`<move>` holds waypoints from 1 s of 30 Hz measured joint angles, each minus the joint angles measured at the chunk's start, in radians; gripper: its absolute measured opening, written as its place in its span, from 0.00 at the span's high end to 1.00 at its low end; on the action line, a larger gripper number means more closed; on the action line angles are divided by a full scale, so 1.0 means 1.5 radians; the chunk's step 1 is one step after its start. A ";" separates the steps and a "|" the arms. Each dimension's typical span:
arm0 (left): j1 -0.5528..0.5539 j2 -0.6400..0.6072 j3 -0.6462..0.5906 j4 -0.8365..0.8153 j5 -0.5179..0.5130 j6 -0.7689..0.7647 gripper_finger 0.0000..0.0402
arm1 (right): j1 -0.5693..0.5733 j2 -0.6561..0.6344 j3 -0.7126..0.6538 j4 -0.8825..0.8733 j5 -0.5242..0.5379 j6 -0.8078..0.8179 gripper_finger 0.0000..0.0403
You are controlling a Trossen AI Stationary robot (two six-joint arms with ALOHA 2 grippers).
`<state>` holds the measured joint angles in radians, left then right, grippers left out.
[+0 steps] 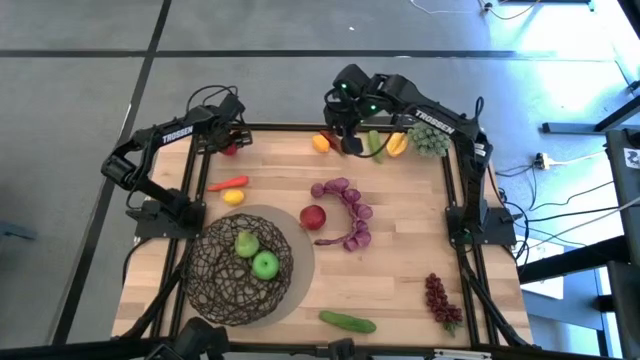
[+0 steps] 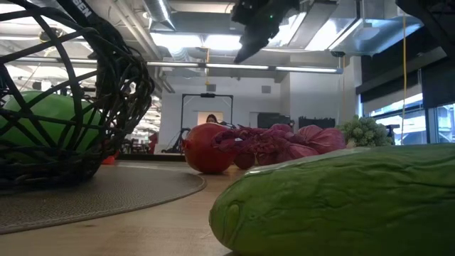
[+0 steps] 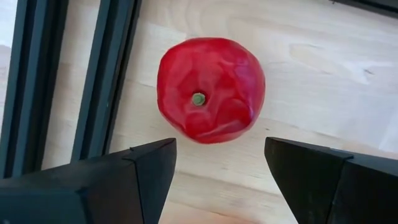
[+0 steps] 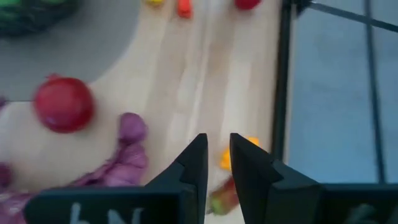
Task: Build produce basket
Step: Put the red tomato into the black wire basket
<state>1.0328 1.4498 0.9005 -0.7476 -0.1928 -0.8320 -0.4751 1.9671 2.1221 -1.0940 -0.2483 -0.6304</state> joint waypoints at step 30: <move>0.001 0.000 0.000 0.004 0.000 0.002 0.41 | 0.000 -0.001 -0.012 0.079 0.112 0.000 0.84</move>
<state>1.0336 1.4502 0.9009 -0.7422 -0.1932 -0.8284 -0.4755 1.9663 2.1048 -0.9752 -0.0799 -0.6300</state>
